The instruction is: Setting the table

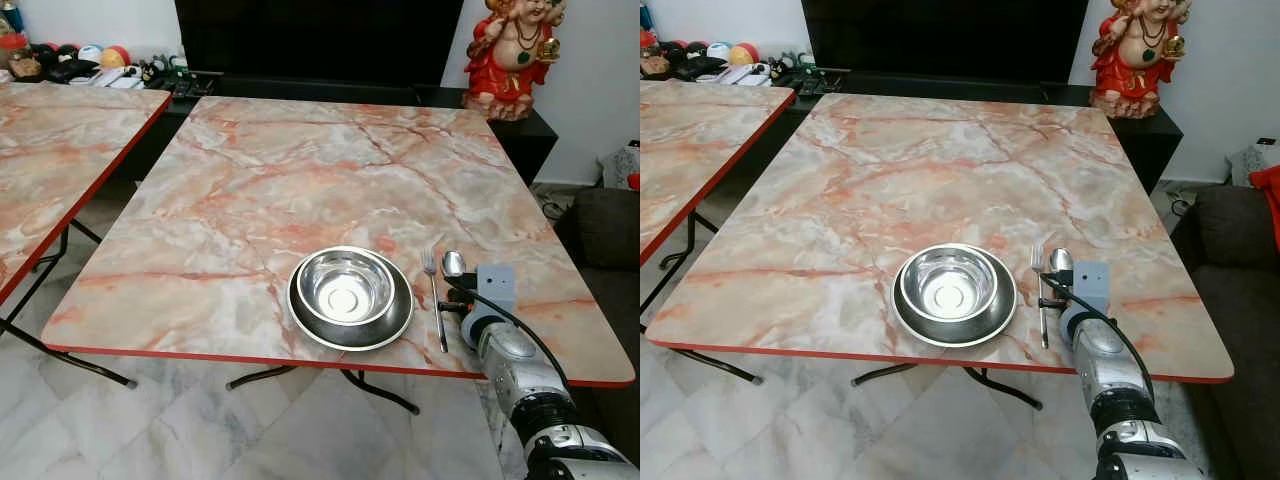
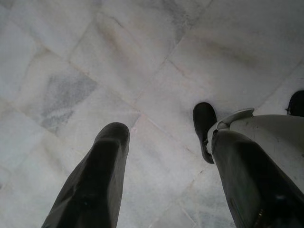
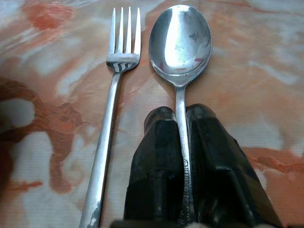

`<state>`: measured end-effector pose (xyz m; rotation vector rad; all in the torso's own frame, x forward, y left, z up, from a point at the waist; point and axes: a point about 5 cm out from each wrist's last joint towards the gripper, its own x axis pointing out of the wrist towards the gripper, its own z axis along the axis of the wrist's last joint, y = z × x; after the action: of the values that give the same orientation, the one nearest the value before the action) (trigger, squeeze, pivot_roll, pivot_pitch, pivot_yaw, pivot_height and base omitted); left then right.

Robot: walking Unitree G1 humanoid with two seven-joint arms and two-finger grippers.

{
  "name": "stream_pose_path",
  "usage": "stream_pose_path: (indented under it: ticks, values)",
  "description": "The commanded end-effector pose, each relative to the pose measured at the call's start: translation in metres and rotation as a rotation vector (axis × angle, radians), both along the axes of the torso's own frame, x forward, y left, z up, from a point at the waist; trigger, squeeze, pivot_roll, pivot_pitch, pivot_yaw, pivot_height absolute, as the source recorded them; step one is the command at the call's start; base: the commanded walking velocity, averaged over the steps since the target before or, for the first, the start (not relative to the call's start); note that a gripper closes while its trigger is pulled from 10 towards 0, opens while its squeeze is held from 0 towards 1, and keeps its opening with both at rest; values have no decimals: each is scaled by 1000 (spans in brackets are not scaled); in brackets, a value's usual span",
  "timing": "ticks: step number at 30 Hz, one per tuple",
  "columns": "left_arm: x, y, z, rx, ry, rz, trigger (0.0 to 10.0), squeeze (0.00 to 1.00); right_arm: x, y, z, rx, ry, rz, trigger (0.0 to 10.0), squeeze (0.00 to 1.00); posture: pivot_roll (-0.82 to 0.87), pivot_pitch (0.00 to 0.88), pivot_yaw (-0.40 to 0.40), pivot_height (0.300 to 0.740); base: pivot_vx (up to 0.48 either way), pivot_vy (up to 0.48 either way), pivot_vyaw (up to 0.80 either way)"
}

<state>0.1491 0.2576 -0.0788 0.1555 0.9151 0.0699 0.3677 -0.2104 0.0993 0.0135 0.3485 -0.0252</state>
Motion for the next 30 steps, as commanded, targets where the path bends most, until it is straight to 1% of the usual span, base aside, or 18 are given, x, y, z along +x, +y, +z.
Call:
stream_pose_path:
  ticks: [1,2,3,6,7,8,9,12,17,21,23,26,30]
  values:
    - [-8,3,-3,-2,30,16,10000,0,-2,3,-6,9,32,10,10000,639,74,126,-28,740,0,0,0]
    - [-9,5,-2,-1,33,18,10000,0,-2,3,-7,9,33,8,10000,706,73,127,-27,740,0,0,0]
    - [-9,5,-2,-1,33,18,10000,0,-2,3,-7,9,33,8,10000,706,73,127,-27,740,0,0,0]
    - [-13,10,-3,4,47,25,10000,0,-3,3,-8,7,37,6,10000,592,74,127,-27,740,0,0,0]
    - [-14,11,-3,5,50,27,10000,0,-3,3,-8,7,38,6,10000,231,76,127,-27,740,0,0,0]
    - [-15,11,-3,6,51,29,10000,0,-3,3,-8,7,39,5,10000,231,76,127,-27,740,0,0,0]
    - [-16,12,-3,7,55,31,10000,0,-3,3,-8,5,40,5,10000,0,76,127,-27,740,0,0,0]
    - [-19,12,-4,10,64,35,10000,0,-3,3,-8,3,40,2,10000,0,76,127,-26,740,0,0,0]
    - [-20,6,-7,6,74,32,10000,0,-2,3,-8,3,38,2,10000,0,74,126,-28,740,0,0,0]
    - [-22,6,-7,5,79,32,10000,0,-3,4,-8,0,43,6,10000,0,73,125,-27,740,0,0,0]
    - [-20,6,-7,7,77,26,10000,0,-4,1,-11,-45,54,4,10000,0,73,125,-28,740,0,0,0]
    - [-18,7,-6,8,73,26,10000,0,-6,-1,-14,-74,68,-3,10000,0,75,126,-29,740,0,0,0]
    - [-16,7,-5,8,67,25,10000,0,-8,0,-17,-78,73,0,10000,0,75,127,-29,740,0,0,0]
